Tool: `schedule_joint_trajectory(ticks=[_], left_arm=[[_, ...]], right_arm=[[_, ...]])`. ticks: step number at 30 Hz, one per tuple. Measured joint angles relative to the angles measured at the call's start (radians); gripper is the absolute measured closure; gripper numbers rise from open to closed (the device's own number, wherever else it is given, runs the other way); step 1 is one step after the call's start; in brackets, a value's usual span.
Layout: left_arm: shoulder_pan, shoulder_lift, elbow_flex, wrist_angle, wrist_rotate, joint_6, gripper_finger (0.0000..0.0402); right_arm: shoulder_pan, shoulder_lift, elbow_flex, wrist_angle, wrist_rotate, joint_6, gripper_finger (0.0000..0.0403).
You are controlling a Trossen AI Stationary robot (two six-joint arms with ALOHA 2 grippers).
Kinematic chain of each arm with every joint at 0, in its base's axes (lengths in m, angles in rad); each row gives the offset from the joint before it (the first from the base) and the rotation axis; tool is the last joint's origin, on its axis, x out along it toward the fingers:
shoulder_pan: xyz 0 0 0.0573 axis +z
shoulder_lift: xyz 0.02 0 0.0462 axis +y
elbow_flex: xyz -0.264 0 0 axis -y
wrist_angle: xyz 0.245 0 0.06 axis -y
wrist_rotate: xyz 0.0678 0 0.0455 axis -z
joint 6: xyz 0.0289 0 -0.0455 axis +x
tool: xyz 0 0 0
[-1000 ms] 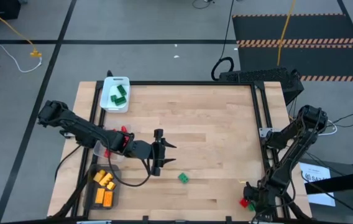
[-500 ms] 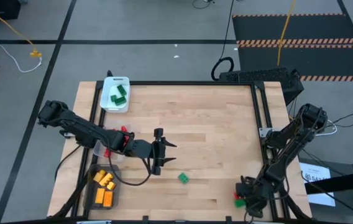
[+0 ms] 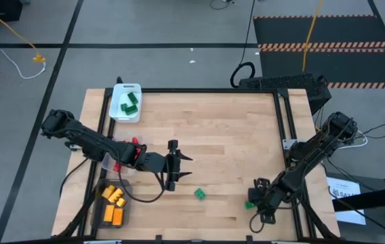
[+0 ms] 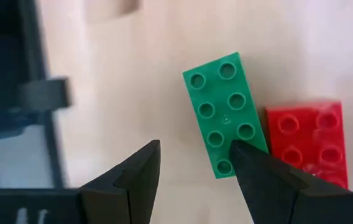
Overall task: Sort & place blocks by color
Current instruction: Put the bottom green game piece into the white bin
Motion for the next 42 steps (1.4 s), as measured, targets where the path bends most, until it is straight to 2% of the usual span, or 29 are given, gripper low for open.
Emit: schedule_joint_trajectory(ticks=[5,16,22,27,32,35,37,42], left_arm=[[0.000,0.000,0.000,0.000,0.000,0.000,0.0172],[0.000,0.000,0.000,-0.001,0.000,0.000,0.0172],[0.000,0.000,0.000,-0.011,0.000,0.000,0.0172],[0.004,0.000,0.000,-0.017,0.000,0.000,0.0172],[0.005,0.000,0.000,-0.017,0.000,0.000,0.0172],[0.005,0.000,0.000,-0.021,0.000,-0.006,0.0172],[0.005,0.000,0.000,-0.022,0.000,-0.007,0.0172],[0.005,0.000,0.000,-0.024,0.000,-0.009,0.0172]], right_arm=[[-0.058,0.000,-0.001,-0.007,0.121,-0.104,0.0207],[-0.200,0.002,-0.002,0.005,0.293,-0.260,0.0207],[-0.219,-0.009,-0.004,0.118,0.263,-0.366,0.0207],[-0.218,-0.074,0.024,0.167,0.268,-0.406,0.0207],[-0.216,-0.160,0.037,0.154,0.343,-0.419,0.0207],[-0.216,-0.184,0.038,0.075,0.398,-0.364,0.0206],[-0.216,-0.178,0.031,0.035,0.395,-0.344,0.0204],[-0.216,-0.140,-0.003,0.079,0.346,-0.351,0.0172]])
